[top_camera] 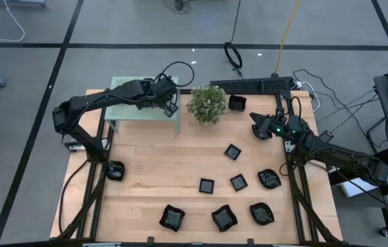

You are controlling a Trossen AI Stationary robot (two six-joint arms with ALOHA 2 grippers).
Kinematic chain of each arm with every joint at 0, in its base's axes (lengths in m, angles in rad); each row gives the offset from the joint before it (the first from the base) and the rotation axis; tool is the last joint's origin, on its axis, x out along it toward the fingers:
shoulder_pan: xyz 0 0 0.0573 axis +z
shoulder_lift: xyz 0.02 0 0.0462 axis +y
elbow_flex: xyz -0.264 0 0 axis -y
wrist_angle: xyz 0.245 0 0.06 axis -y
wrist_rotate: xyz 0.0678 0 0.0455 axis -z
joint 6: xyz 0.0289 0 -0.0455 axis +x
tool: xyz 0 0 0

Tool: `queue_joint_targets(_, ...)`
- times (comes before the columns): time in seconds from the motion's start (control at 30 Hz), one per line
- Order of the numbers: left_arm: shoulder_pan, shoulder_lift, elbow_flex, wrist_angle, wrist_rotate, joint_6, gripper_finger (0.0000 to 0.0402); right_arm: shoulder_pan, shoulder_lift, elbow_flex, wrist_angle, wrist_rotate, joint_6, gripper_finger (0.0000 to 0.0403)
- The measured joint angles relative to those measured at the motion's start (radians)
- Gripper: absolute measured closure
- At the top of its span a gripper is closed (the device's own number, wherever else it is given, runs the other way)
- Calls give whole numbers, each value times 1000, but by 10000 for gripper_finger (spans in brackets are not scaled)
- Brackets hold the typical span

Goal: Pick & Place Mini shaped plates
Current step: Stack the square plate on top of the square plate on the shelf, then stack the leaf shape plate on top of the leaf shape plate on the shelf

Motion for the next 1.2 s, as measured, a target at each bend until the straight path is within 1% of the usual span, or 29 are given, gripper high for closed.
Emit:
queue_joint_targets(0.07,0,0,0,0,0,0,361,0,0,0,0,0,0,280)
queue_joint_targets(0.27,0,0,0,15,0,15,302,0,0,0,0,0,0,280)
queue_joint_targets(0.37,-3,0,0,35,0,27,282,0,0,0,0,0,0,280)
queue_joint_targets(0.57,-22,-17,-1,95,13,28,273,0,0,0,0,0,0,280)
queue_joint_targets(0.67,-36,-43,0,97,67,26,272,0,0,0,0,0,0,280)
queue_joint_targets(0.8,-56,-81,0,-1,213,28,272,0,0,0,0,0,0,280)
queue_joint_targets(0.9,-79,-95,0,-136,295,-4,273,0,0,0,0,0,0,280)
queue_joint_targets(1.0,-108,-100,0,-330,324,-80,273,0,0,0,0,0,0,280)
queue_joint_targets(1.1,-146,-101,-13,-530,326,-140,273,0,0,0,0,0,0,280)
queue_joint_targets(1.2,-191,-105,-61,-627,343,-223,273,0,0,0,0,0,0,280)
